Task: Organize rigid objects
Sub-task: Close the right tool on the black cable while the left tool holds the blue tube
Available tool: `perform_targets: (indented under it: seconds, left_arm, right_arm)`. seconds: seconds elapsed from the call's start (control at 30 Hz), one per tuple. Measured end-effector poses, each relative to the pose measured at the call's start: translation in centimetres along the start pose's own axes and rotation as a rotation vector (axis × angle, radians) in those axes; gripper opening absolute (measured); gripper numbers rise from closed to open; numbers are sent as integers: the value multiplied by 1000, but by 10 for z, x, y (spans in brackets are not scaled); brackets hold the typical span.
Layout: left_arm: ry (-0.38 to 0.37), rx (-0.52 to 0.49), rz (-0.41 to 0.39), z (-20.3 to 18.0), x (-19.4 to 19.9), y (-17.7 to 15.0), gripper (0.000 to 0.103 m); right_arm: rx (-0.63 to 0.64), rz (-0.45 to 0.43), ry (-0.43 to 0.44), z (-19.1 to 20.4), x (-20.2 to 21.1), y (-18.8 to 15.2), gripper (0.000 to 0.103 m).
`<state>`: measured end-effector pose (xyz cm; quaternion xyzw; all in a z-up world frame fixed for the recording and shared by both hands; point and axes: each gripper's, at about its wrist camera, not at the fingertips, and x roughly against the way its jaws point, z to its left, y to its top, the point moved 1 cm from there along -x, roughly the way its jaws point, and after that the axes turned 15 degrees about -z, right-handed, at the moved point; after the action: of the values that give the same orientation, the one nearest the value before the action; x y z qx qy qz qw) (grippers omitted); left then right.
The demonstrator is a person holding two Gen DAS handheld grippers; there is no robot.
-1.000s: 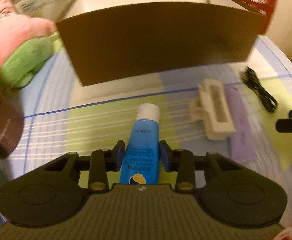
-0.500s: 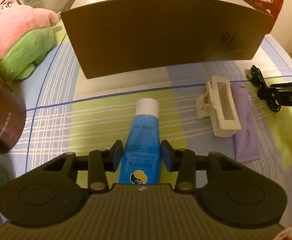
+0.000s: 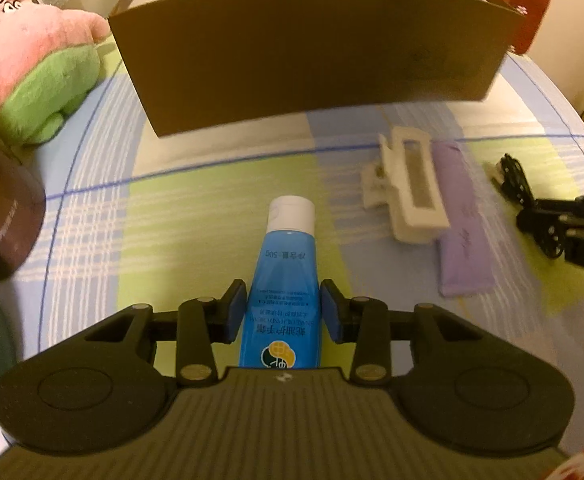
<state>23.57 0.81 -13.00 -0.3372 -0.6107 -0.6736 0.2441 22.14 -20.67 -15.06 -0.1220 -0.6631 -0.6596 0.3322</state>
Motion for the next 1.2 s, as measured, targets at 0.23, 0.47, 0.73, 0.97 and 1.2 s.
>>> perform_targets:
  seconds: [0.23, 0.47, 0.73, 0.97, 1.2]
  left_arm:
    - [-25, -9, 5, -12, 12, -10, 36]
    - [-27, -14, 10, -10, 8, -8, 44]
    - [-37, -40, 4, -15, 9, -8, 36]
    - [-29, -31, 15, -16, 9, -6, 34]
    - [-27, -31, 14, -16, 12, -5, 34]
  right_arm:
    - [36, 11, 25, 20, 16, -15, 17]
    - [22, 16, 2, 19, 8, -9, 18]
    - [70, 6, -8, 27, 9, -11, 18]
    - [52, 19, 10, 26, 10, -11, 11]
    - [18, 6, 24, 23, 18, -4, 11]
